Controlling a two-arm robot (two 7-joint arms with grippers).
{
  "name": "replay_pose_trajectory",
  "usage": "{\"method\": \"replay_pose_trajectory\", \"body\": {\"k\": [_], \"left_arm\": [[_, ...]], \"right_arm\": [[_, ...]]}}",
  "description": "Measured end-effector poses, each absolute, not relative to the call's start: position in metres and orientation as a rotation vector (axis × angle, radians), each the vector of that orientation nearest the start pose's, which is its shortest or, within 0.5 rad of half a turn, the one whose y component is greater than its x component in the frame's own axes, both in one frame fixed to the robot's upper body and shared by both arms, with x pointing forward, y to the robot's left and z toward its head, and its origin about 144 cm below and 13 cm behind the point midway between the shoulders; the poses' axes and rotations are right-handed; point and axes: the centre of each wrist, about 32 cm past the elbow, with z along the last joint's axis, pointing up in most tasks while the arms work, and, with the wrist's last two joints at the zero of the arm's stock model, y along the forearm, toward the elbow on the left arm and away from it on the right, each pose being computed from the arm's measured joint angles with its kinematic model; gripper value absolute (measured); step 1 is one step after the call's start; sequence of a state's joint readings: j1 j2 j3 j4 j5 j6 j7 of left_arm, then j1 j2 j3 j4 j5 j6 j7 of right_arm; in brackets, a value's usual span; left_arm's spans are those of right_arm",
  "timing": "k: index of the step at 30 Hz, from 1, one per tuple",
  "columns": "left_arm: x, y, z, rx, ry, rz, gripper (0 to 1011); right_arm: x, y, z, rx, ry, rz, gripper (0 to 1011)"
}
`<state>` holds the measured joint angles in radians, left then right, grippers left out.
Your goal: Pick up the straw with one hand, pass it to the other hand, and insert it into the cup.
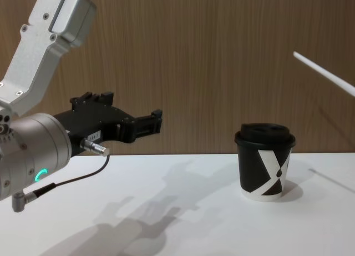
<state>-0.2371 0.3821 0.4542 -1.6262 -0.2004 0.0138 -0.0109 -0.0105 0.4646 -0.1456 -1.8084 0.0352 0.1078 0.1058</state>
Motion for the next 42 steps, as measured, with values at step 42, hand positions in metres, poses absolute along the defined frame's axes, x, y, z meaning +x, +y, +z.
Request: {"method": "replay_pose_trajectory", "body": {"k": [42], "left_arm": [[0.496, 0.203, 1.209, 0.027, -0.224, 1.082, 1003]], "right_arm": [[0.456, -0.302, 1.254, -0.087, -0.589, -0.867, 0]]}}
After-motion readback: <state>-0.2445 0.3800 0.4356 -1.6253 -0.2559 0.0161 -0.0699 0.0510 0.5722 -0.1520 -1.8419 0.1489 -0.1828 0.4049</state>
